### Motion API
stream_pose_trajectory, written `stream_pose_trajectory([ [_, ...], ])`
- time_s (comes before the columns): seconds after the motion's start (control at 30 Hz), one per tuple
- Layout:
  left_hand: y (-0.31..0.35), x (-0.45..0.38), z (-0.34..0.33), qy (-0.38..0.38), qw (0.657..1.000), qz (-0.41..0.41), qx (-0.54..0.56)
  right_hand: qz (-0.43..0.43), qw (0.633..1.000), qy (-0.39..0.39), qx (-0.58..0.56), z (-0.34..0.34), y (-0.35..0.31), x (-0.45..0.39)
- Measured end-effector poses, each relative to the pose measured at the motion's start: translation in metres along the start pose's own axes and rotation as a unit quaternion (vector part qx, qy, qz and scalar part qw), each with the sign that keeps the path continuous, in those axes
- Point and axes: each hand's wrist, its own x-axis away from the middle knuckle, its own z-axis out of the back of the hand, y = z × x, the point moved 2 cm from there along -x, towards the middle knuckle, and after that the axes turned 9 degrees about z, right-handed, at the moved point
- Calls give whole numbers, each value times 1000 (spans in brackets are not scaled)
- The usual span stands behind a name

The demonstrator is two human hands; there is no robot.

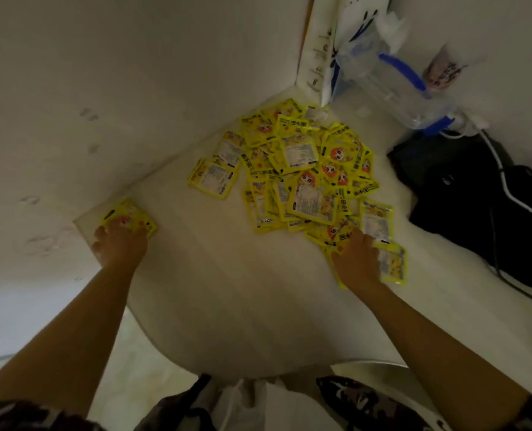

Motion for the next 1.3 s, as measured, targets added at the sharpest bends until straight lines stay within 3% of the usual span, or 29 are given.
stream_pose_trajectory([
  [0.13, 5, -28, -3, -13, 993, 111, 41, -22, 1000, 6, 11, -4, 1, -2],
  [0.3, 17, -31, -10, 0, 989, 147, 24, -25, 999, 4, 39, -3, 3, -4],
  [0.67, 19, -31, -13, -2, 996, 79, 41, -48, 998, -17, -38, -10, 3, -8],
  [0.9, 19, -13, -21, -17, 989, 48, 140, -82, 986, -3, -147, -9, 8, -11],
  [1.0, 21, -3, -24, -54, 968, 103, 224, -80, 982, -18, -173, -9, 12, -10],
  [1.13, 26, 8, -26, -100, 911, 189, 353, -84, 977, -20, -197, -4, 20, -4],
  [1.3, 37, 31, -36, -166, 930, 145, 296, -70, 976, -13, -207, 13, 27, 6],
])
